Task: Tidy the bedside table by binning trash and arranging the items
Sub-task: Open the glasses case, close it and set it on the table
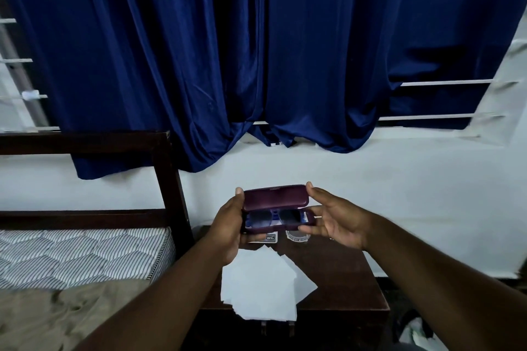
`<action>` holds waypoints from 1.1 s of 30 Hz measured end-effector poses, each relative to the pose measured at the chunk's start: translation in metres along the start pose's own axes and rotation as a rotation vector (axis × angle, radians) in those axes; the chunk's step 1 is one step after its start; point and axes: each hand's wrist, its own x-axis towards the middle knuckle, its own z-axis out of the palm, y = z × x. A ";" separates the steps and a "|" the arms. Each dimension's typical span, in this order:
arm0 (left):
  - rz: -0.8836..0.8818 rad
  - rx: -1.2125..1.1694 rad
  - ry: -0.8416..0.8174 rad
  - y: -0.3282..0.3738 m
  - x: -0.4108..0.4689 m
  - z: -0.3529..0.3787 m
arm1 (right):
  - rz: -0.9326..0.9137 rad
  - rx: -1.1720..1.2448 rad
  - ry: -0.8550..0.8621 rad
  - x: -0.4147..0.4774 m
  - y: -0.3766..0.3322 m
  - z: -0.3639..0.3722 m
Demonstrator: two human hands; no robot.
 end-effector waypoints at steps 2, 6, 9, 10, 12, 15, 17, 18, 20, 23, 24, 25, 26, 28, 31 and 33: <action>-0.058 -0.001 -0.028 0.002 0.000 0.000 | 0.004 0.036 0.001 0.001 0.002 -0.003; -0.058 -0.035 -0.035 0.002 0.001 0.002 | 0.022 0.095 0.013 0.003 0.004 -0.007; -0.043 -0.002 -0.035 0.002 0.001 0.004 | 0.012 0.099 0.060 0.004 0.004 -0.007; -0.042 0.025 -0.027 0.002 0.001 0.006 | 0.012 0.095 0.080 0.004 0.004 -0.007; -0.015 0.040 -0.005 0.001 0.000 0.009 | 0.012 0.080 0.099 0.004 0.004 -0.006; 0.025 -0.025 0.011 0.001 -0.002 0.013 | -0.027 0.071 0.117 0.005 0.004 -0.005; 0.031 -0.043 0.009 0.001 -0.004 0.014 | -0.042 0.059 0.120 0.005 0.005 -0.006; 0.034 -0.052 0.008 0.000 -0.004 0.014 | -0.045 0.041 0.125 0.006 0.006 -0.006; 0.036 -0.067 0.013 0.000 -0.003 0.015 | -0.052 0.010 0.136 0.007 0.007 -0.007; 0.027 -0.088 0.038 -0.002 -0.002 0.014 | -0.057 0.003 0.151 0.010 0.008 -0.007; 0.024 -0.090 0.052 -0.003 -0.002 0.013 | -0.058 0.004 0.154 0.011 0.008 -0.006; 0.022 -0.087 0.065 -0.004 -0.001 0.011 | -0.059 0.005 0.158 0.012 0.009 -0.006; 0.021 -0.079 0.073 -0.005 0.000 0.010 | -0.061 0.007 0.166 0.013 0.009 -0.006; 0.028 -0.070 0.069 -0.007 0.001 0.008 | -0.066 0.011 0.187 0.015 0.010 -0.005; 0.047 -0.075 0.058 -0.009 0.002 0.004 | -0.068 0.009 0.214 0.018 0.011 -0.003; 0.057 -0.083 0.056 -0.010 0.003 0.003 | -0.070 0.004 0.223 0.020 0.012 -0.002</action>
